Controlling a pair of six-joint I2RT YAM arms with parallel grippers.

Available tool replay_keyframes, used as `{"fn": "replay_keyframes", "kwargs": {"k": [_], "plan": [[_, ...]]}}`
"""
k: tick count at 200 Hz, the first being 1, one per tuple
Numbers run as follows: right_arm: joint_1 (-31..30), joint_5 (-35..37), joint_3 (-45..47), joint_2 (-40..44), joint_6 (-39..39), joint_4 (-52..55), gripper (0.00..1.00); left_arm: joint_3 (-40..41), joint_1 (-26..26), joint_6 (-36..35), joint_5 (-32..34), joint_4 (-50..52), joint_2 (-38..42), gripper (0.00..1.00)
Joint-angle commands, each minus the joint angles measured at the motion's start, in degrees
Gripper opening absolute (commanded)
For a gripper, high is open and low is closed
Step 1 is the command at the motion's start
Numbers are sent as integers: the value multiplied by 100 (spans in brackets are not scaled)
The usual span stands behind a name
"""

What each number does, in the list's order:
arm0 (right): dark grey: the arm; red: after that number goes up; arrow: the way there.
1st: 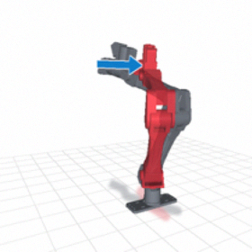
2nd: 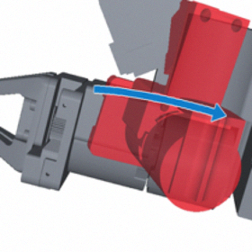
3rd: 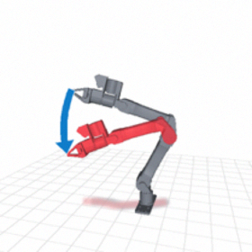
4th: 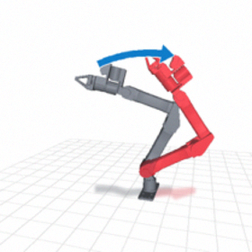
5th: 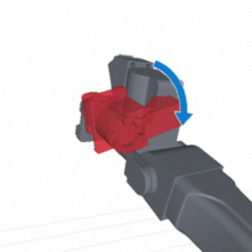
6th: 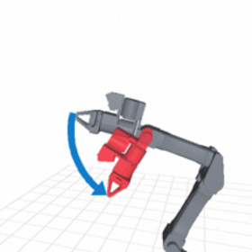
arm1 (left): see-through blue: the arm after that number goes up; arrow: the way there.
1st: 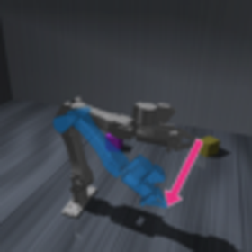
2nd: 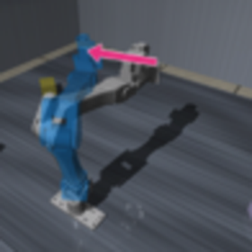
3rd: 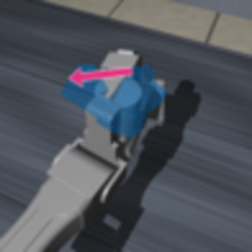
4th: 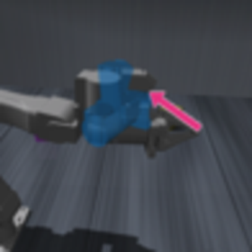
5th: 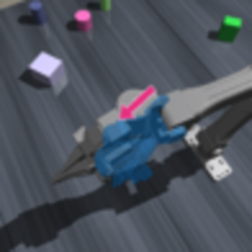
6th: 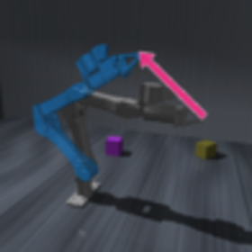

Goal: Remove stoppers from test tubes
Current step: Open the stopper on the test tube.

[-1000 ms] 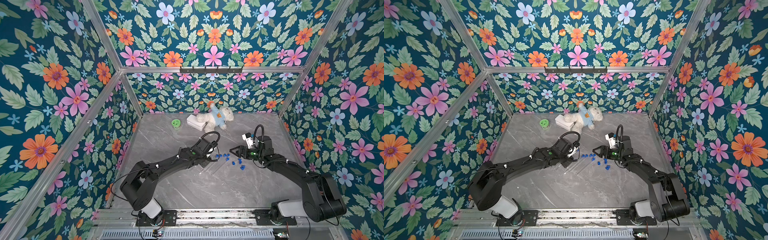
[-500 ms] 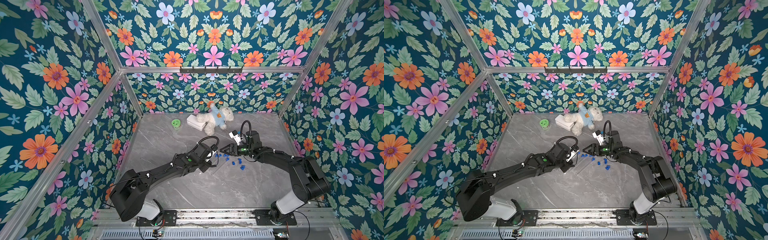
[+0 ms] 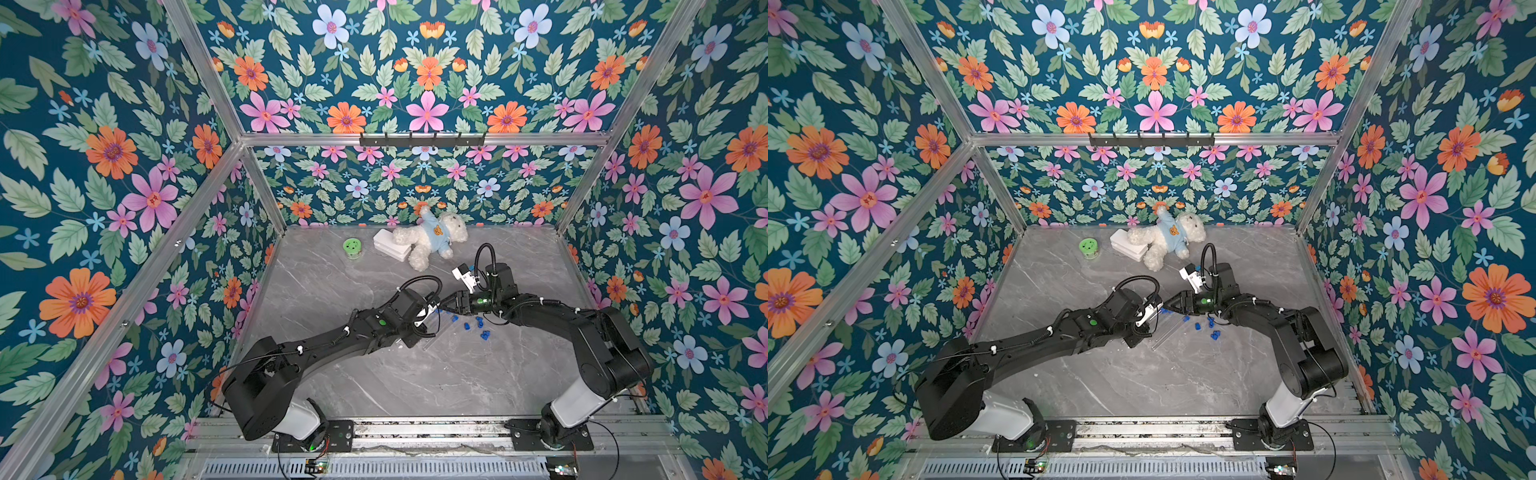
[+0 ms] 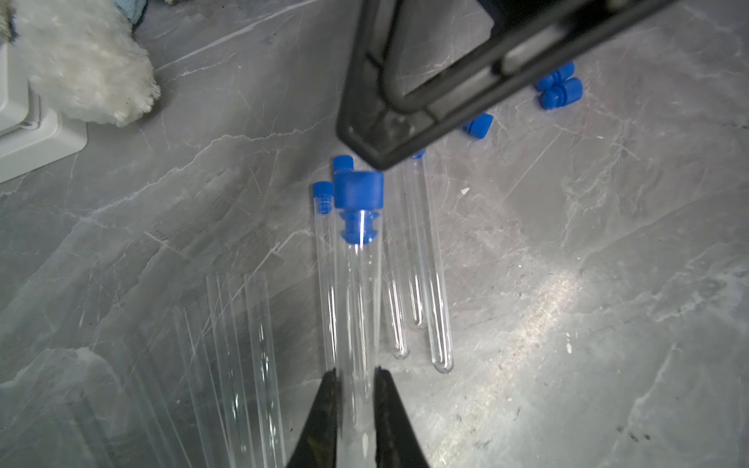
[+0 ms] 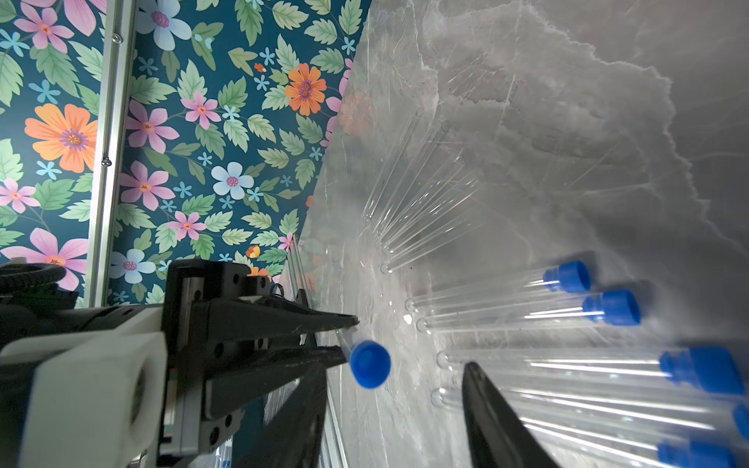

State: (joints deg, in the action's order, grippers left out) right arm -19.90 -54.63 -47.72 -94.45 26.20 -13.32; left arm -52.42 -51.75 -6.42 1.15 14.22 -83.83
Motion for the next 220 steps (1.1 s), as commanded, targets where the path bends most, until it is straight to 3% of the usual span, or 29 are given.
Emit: {"fn": "replay_keyframes", "kwargs": {"k": [1,150,220], "plan": [[-38,-92,-26,-3,-71,-131,53,-5,-19,-78,-79,-95,6,5],[-198,-171,-118,-267,-124,-2,35,-5,-55,-106,-10,-97,16,5],[-242,-265,-133,-302,-80,-63,33,-21,-55,-119,-1,-88,-1,5]]}}
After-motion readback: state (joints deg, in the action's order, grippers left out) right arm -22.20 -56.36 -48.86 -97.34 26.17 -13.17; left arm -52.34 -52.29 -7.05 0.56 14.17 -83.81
